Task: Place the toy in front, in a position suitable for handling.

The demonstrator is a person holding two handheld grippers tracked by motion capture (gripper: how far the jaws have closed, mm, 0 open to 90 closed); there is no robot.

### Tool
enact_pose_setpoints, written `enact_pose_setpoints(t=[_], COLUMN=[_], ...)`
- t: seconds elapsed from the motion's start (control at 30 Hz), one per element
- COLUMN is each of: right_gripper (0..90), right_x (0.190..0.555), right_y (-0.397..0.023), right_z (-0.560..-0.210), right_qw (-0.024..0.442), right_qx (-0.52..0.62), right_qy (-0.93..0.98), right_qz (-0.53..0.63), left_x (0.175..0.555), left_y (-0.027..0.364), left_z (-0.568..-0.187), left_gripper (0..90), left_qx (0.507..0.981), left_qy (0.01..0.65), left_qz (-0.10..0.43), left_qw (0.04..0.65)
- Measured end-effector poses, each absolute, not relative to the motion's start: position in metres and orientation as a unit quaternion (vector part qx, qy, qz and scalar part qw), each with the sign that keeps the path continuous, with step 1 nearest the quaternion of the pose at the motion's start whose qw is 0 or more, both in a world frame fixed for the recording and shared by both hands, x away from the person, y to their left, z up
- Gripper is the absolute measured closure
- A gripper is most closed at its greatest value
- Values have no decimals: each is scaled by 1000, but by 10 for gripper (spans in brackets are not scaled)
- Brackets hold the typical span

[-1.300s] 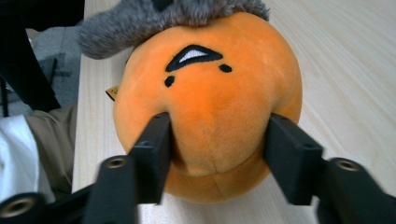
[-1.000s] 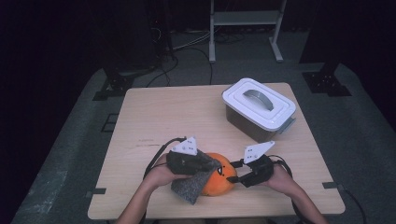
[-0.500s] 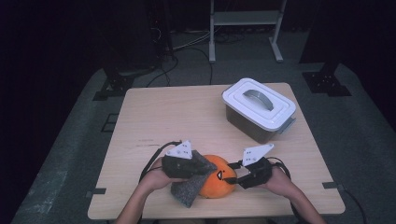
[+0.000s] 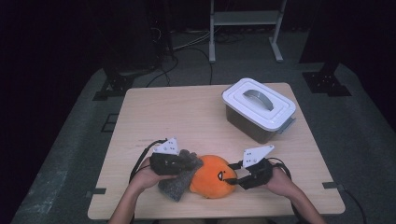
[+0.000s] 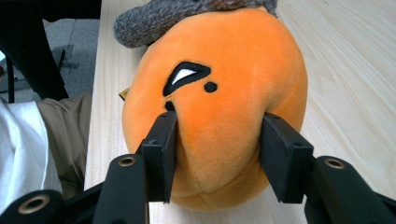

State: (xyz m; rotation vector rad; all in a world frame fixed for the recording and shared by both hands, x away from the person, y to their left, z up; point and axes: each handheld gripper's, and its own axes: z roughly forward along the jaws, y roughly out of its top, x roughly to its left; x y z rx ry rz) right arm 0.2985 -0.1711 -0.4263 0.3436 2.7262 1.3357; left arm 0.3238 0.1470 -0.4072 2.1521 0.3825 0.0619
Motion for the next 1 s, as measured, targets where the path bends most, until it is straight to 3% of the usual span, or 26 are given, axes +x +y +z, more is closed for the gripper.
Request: enact_pose_setpoints(t=[0.27,0.47,0.67,0.73,0.87,1.0], right_gripper=[461,266,190,227,439,480], right_x=[298,305,305,305,299,298], right_y=[-171,-176,-164,-162,-162,-163], right_z=[-427,-424,-430,-434,-429,-424], right_qw=[41,16,-1,-4,26,41], right_qx=[106,142,150,158,137,112], right_qy=[891,879,883,880,887,892], right_qz=[439,455,445,447,440,436], left_x=[323,318,310,309,311,313], left_y=[115,111,115,115,119,129], left_z=[-392,-400,-402,-404,-403,-407], left_gripper=[797,797,797,797,800,799], left_qx=[875,879,880,880,877,868], left_qy=[113,105,91,92,98,109], left_qz=[11,-6,-18,-17,-9,-18], left_qw=[471,466,466,465,471,485])
